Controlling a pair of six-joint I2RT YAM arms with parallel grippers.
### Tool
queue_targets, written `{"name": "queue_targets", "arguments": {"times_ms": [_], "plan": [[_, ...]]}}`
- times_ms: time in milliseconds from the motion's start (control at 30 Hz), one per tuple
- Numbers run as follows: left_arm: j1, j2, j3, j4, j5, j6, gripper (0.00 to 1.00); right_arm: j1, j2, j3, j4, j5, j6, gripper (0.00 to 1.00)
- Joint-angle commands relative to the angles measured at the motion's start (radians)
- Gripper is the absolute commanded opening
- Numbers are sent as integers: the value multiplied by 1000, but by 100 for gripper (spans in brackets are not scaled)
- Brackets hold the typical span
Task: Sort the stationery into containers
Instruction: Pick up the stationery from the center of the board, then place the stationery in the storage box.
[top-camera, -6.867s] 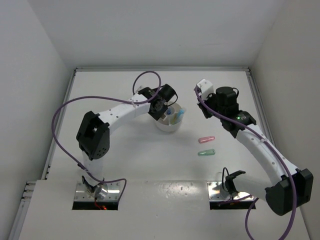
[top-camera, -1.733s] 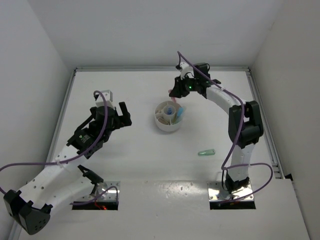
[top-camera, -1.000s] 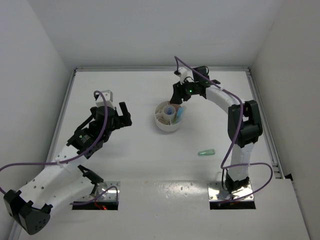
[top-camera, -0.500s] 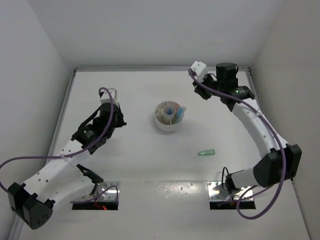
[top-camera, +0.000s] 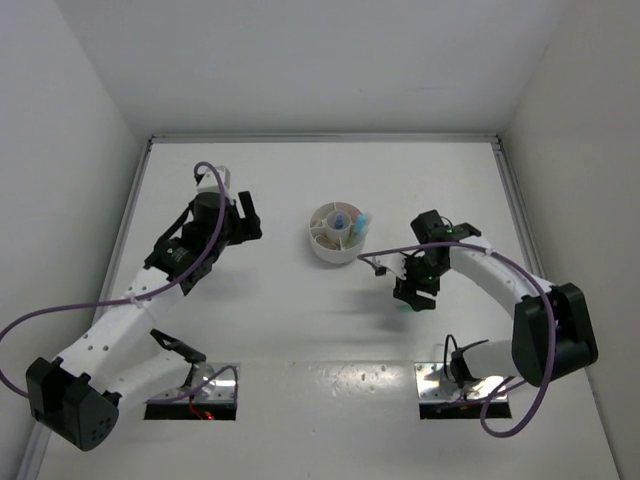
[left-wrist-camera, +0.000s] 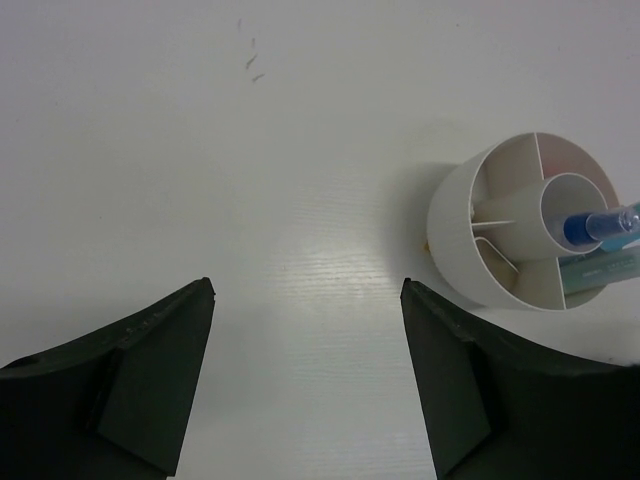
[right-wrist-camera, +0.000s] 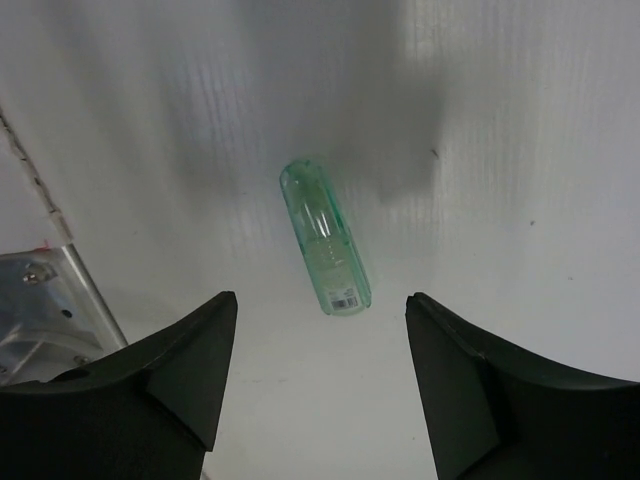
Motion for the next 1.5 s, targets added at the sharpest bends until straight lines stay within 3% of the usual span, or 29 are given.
{"name": "queue_targets", "arguments": {"times_ms": [0,567,667,767,800,900,1033,1100,1200,1233,1300,1400,1467], "plan": [[6,-19,-2,39,27,19,81,15,-20,-81,98,51,-63,69],[6,-19,-2,39,27,19,81,89,77,-205,385,186,24,65],[6,-29,-2,39,27,19,81,110,97,-214,385,196,33,57],[6,-29,-2,39,27,19,81,120,106,-225,385,207,33,37],[6,-29,-2,39,27,19,81,120,106,-225,385,207,33,25],[6,-29,-2,39,27,19,81,120,106,-207,372,191,58,11],[6,-29,-2,39,27,19,81,104,46,-18,271,29,122,0],[6,-29,-2,39,27,19,81,95,0,81,250,-38,235,0],[6,-29,-2,39,27,19,81,95,-9,244,383,-61,494,0],[6,-29,-2,39,27,19,81,95,11,308,428,-48,641,0],[6,-29,-2,39,27,19,81,95,58,371,521,1,775,0],[6,-29,-11,39,27,19,81,95,193,564,522,0,911,0],[6,-29,-11,39,27,19,81,95,259,608,545,0,953,0]]}}
